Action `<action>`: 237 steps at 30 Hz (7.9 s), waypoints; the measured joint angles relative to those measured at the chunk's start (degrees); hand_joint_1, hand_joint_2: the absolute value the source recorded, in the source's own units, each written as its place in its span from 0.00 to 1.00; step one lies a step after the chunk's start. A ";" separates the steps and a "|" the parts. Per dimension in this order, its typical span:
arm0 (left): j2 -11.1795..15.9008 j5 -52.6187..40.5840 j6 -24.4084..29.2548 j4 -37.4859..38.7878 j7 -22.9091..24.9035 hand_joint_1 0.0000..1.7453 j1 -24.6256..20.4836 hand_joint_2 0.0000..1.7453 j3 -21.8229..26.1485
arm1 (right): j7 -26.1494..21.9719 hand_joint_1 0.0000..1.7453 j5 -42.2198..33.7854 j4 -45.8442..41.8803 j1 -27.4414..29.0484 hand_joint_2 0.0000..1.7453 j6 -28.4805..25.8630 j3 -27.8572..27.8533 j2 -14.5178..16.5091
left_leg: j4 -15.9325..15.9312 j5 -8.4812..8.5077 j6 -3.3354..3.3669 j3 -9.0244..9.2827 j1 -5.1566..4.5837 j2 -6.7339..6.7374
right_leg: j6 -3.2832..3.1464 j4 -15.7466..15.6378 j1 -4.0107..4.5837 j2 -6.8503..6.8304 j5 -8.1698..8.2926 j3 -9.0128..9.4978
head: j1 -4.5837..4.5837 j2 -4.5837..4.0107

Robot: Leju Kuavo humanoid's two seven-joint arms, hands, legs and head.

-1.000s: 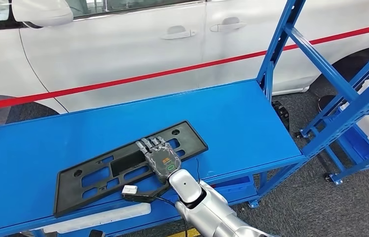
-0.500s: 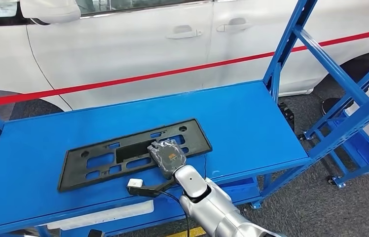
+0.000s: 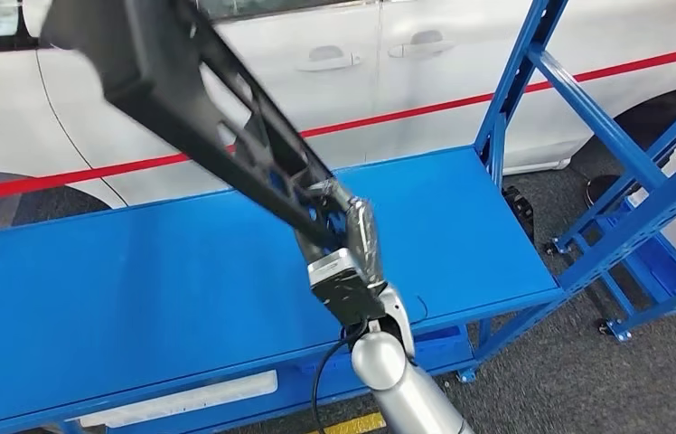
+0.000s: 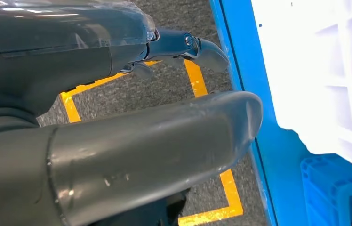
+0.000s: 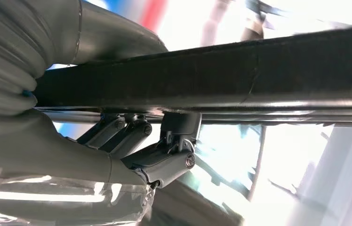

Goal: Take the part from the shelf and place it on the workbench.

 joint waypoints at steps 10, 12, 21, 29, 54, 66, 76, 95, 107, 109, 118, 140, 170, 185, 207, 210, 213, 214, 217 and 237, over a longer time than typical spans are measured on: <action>-0.03 0.06 0.92 0.01 0.51 0.00 0.10 0.00 0.82 | -3.64 1.00 -7.04 -14.61 4.20 1.00 0.15 -0.87 -2.11 | -1.00 0.31 2.66 0.15 -0.06 0.05 | 1.75 15.69 -0.24 -0.01 -6.94 -7.60 | 0.36 0.00; -0.04 0.28 1.95 0.01 1.10 0.00 0.14 0.00 0.99 | -4.89 1.00 -13.56 -19.13 5.43 1.00 0.46 -1.58 -2.91 | -0.96 0.22 2.62 0.32 -0.14 -0.10 | 1.39 10.33 -0.19 -0.02 -3.30 -5.08 | 0.38 0.00; -0.10 3.72 5.43 0.03 4.88 0.00 0.61 0.00 4.22 | -14.77 1.00 -26.75 -31.30 21.47 1.00 11.32 -9.04 -5.51 | 3.01 -3.66 0.51 -0.73 -0.42 -0.02 | -0.70 -1.05 -0.21 -0.39 1.04 -0.01 | 0.19 0.00; -0.14 4.94 7.09 0.05 7.65 0.00 1.00 0.00 6.27 | -22.73 1.00 -21.57 -31.40 35.61 1.00 24.86 -13.54 -4.85 | 2.62 -4.99 0.51 3.16 -0.31 0.01 | -0.63 0.57 0.02 -0.63 1.31 -1.70 | 0.07 0.00; -0.21 4.94 7.55 0.16 7.90 0.00 1.20 0.00 8.23 | -23.19 1.00 -16.69 -30.46 45.38 1.00 31.82 -24.40 2.05 | 10.67 -7.24 -0.47 -5.88 -0.22 0.49 | -1.27 -1.81 -0.26 -0.63 -0.62 2.84 | 0.52 0.00; 0.01 4.21 7.29 0.17 7.21 0.00 0.22 0.00 8.26 | -23.21 1.00 -16.30 -30.18 47.01 1.00 30.69 -26.36 2.36 | -3.75 -2.89 2.70 7.06 -0.76 0.68 | 1.46 0.93 -0.18 -0.58 2.32 -3.52 | 0.25 0.00; 0.00 2.40 5.91 0.16 5.75 0.00 0.07 0.00 8.09 | -23.19 1.00 -16.73 -30.20 48.44 1.00 32.68 -29.43 3.01 | -1.15 2.40 1.98 -1.58 -0.77 3.34 | 2.80 1.79 -1.07 -3.24 -4.06 6.34 | 0.78 0.01; -0.07 3.06 5.65 0.16 6.70 0.00 0.11 0.00 8.05 | -23.20 1.00 -17.72 -30.97 51.16 1.00 31.54 -30.97 4.81 | 7.97 -4.70 0.60 -0.19 -0.37 -0.11 | -1.23 -1.33 0.44 2.49 -0.62 2.48 | 0.44 0.00; 0.04 8.03 6.61 0.16 6.78 0.00 0.41 0.00 13.82 | -23.19 1.00 -17.07 -25.41 48.82 1.00 31.04 -30.87 5.34 | -3.36 -1.48 2.23 4.91 -0.25 4.94 | 2.69 4.51 -1.14 -2.44 -2.02 -0.07 | 1.31 0.00; 0.09 7.99 6.66 0.16 6.82 0.00 0.38 0.00 14.00 | -23.19 1.00 -17.07 -25.16 48.68 1.00 31.06 -30.87 5.35 | -2.75 -1.95 1.39 4.83 -0.45 5.91 | 2.02 -0.33 -0.93 -3.87 -0.76 2.32 | 1.26 0.00; 0.34 6.83 6.38 0.14 7.75 0.00 0.43 0.00 14.09 | -23.19 1.00 -17.07 -23.12 47.02 1.00 31.15 -30.87 5.66 | 12.68 -10.55 -0.48 -1.50 0.18 1.01 | -1.08 -0.94 -0.53 1.27 0.51 0.84 | 0.69 0.00; 1.31 0.45 6.00 0.16 6.32 0.00 0.10 0.00 10.93 | -23.20 1.00 -20.73 -21.63 44.19 1.00 35.33 -39.05 5.66 | -2.33 -1.93 1.56 4.37 -0.63 6.70 | 1.24 -0.21 -0.23 -4.70 -0.31 1.35 | 1.22 0.00; 2.75 -1.37 5.54 0.14 3.77 0.00 0.16 0.00 11.11 | -23.21 1.00 -16.98 -22.18 41.87 1.00 36.24 -47.61 5.66 | -2.52 -2.27 1.66 4.61 -0.78 6.45 | 1.30 0.63 -0.44 -3.86 -0.09 0.04 | 1.57 0.00; 2.87 -3.50 5.45 0.09 3.23 0.00 0.38 0.00 12.58 | -23.19 1.00 -9.27 -21.07 41.45 1.00 25.62 -45.32 3.11 | 0.24 -2.68 0.64 3.10 -0.09 -3.42 | -0.63 -0.07 -0.06 6.30 0.79 -0.10 | 1.12 0.00; 2.90 -5.30 5.08 0.03 4.15 0.00 0.28 0.00 12.82 | -23.26 1.00 -9.22 -21.22 42.63 1.00 25.83 -44.85 2.89 | 2.40 -6.60 0.00 3.52 -0.49 3.69 | -0.87 -1.53 -0.27 -1.10 0.56 0.85 | 1.48 0.00; 2.90 -5.70 5.02 0.03 4.55 0.00 0.74 0.00 12.85 | -23.26 1.00 -9.56 -21.55 42.88 1.00 26.04 -44.26 2.98 | 13.06 -10.70 -0.26 -1.66 -0.23 1.03 | -1.24 -1.41 -0.03 1.37 0.66 0.67 | 1.37 0.00; 2.90 -5.93 4.98 0.03 4.72 0.00 0.97 0.00 12.86 | -23.26 1.00 -10.28 -21.87 43.36 1.00 26.65 -44.01 3.13 | 8.43 -5.88 0.02 -0.36 -0.22 -0.05 | -1.14 -0.92 0.03 4.02 0.56 0.70 | 1.38 0.00; 2.91 -5.96 4.97 0.03 4.76 0.00 1.00 0.00 12.87 | -23.26 1.00 -10.41 -22.02 43.42 1.00 26.80 -43.96 3.24 | 4.55 -4.04 0.23 1.15 -0.17 -1.62 | -0.99 -0.68 0.03 4.80 0.48 0.61 | 1.38 0.00; 2.91 -6.06 4.96 0.03 4.83 0.00 0.95 0.00 12.88 | -23.24 1.00 -10.49 -22.42 43.55 1.00 26.94 -43.84 3.45 | -1.43 -2.38 0.76 3.38 -0.23 -4.79 | -0.10 -0.20 -0.26 6.89 0.55 -0.10 | 1.35 0.00; 2.92 -5.53 3.09 -0.02 5.49 0.00 0.81 0.00 14.61 | -23.21 1.00 -6.18 -22.46 43.01 1.00 27.48 -39.46 4.97 | 0.73 -5.14 -0.29 3.78 -0.29 4.32 | -0.59 -1.35 -0.50 -1.03 0.34 0.83 | 1.87 0.00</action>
